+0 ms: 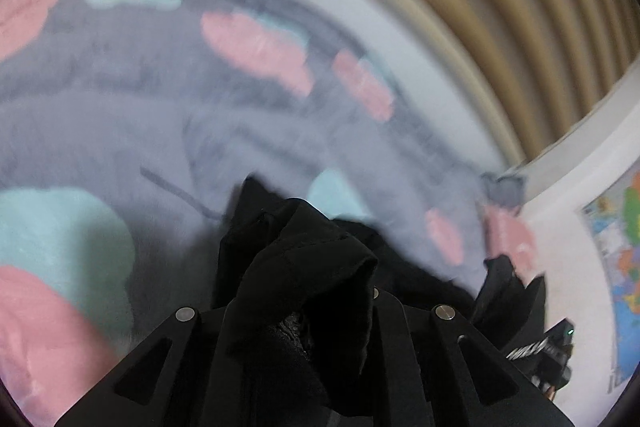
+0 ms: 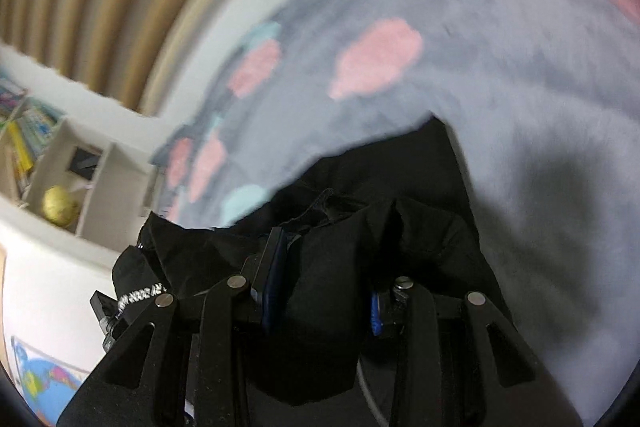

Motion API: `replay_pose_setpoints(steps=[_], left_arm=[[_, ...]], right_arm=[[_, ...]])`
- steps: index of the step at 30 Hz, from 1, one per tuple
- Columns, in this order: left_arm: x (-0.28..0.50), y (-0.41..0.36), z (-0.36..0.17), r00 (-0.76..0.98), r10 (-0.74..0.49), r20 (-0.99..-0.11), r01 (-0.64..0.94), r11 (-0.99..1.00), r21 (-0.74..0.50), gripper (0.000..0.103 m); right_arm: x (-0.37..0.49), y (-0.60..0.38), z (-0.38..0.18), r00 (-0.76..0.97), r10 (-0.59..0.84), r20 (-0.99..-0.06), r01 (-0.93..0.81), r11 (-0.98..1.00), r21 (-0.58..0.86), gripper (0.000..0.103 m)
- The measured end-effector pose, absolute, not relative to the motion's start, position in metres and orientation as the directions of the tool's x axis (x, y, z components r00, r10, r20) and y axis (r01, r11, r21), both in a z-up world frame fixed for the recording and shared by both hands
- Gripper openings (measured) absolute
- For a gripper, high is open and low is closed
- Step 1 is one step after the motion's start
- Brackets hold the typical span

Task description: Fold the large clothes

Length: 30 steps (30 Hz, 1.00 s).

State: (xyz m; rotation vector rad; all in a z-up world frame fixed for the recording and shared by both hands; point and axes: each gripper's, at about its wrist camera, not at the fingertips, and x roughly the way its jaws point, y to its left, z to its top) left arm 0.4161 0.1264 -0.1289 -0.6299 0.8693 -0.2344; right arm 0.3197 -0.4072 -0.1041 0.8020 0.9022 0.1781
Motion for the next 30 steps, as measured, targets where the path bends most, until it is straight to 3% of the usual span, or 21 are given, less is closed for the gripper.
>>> replay_pose_setpoints(steps=[4, 9, 12, 13, 14, 16, 17, 19, 26, 30], left_arm=[[0.433, 0.121, -0.179, 0.549, -0.450, -0.704, -0.107, 0.798, -0.593, 0.014], [0.422, 0.125, -0.164, 0.543, -0.497, -0.676, -0.004, 0.804, -0.595, 0.018], [0.399, 0.139, -0.141, 0.529, -0.568, -0.630, 0.093, 0.777, -0.623, 0.033], [0.391, 0.145, -0.134, 0.524, -0.597, -0.607, 0.119, 0.758, -0.641, 0.044], [0.379, 0.155, -0.125, 0.518, -0.642, -0.566, 0.156, 0.721, -0.675, 0.059], [0.357, 0.176, -0.108, 0.542, -0.699, -0.467, 0.218, 0.654, -0.725, 0.078], [0.348, 0.183, -0.100, 0.562, -0.709, -0.426, 0.243, 0.634, -0.734, 0.081], [0.335, 0.194, -0.086, 0.600, -0.698, -0.390, 0.278, 0.640, -0.716, 0.081], [0.368, 0.162, -0.093, 0.608, -0.556, -0.567, 0.227, 0.806, -0.547, 0.081], [0.401, 0.162, -0.111, 0.594, -0.535, -0.601, 0.188, 0.819, -0.543, 0.081]], right_arm=[[0.334, -0.400, -0.138, 0.593, 0.426, -0.683, 0.207, 0.739, 0.641, 0.039], [0.326, -0.399, -0.131, 0.576, 0.442, -0.687, 0.174, 0.755, 0.632, 0.045], [0.303, -0.407, -0.114, 0.555, 0.521, -0.648, 0.136, 0.712, 0.689, 0.068], [0.293, -0.409, -0.108, 0.553, 0.536, -0.638, 0.121, 0.706, 0.698, 0.078], [0.277, -0.413, -0.099, 0.555, 0.556, -0.619, 0.094, 0.697, 0.711, 0.081], [0.254, -0.418, -0.081, 0.571, 0.561, -0.599, 0.049, 0.705, 0.707, 0.085], [0.244, -0.421, -0.074, 0.584, 0.549, -0.598, 0.035, 0.719, 0.694, 0.089], [0.231, -0.421, -0.054, 0.637, 0.458, -0.619, 0.003, 0.802, 0.597, 0.092], [0.272, -0.385, -0.038, 0.698, 0.159, -0.698, -0.037, 0.982, 0.187, 0.093], [0.313, -0.384, -0.050, 0.700, 0.098, -0.707, -0.049, 0.995, 0.089, 0.093]])
